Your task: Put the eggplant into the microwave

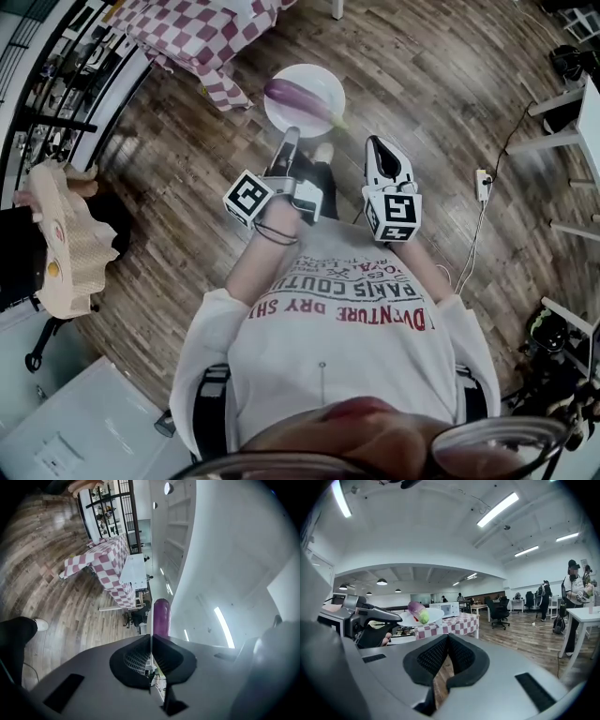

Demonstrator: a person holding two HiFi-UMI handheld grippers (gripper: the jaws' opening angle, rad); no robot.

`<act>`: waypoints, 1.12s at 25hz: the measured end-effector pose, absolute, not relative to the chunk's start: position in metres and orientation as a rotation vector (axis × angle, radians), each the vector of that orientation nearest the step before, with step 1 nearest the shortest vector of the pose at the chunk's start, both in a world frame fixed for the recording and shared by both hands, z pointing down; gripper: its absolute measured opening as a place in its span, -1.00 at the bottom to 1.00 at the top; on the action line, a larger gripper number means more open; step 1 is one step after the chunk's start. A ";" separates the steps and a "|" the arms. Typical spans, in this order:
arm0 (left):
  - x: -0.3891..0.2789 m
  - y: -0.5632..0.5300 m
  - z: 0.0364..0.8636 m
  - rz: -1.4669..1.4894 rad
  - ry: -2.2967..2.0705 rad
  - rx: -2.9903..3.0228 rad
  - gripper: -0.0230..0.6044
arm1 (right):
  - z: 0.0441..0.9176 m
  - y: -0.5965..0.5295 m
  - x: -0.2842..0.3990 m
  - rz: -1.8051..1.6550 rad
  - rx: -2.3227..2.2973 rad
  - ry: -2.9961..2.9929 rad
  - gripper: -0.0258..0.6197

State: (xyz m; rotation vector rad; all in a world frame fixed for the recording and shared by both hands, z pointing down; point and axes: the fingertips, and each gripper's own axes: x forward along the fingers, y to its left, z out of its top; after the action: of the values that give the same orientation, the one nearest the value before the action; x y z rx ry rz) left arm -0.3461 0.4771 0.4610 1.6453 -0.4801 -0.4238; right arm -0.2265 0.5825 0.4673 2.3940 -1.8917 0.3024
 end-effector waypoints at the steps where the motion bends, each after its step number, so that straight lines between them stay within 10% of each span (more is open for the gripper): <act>1: -0.338 0.471 0.461 -0.421 -0.471 1.640 -0.82 | 0.467 0.578 -0.220 0.305 2.398 -1.881 -0.84; 28: -0.099 0.141 0.455 -0.294 -0.352 1.602 -0.82 | 0.444 0.258 -0.005 0.303 2.456 -1.708 -0.84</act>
State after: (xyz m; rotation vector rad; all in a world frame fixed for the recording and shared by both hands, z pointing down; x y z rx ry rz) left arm -0.0991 0.1413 0.4548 1.6022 -0.3520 -0.2942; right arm -0.0052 0.2583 0.4438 2.4558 -1.7083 0.3033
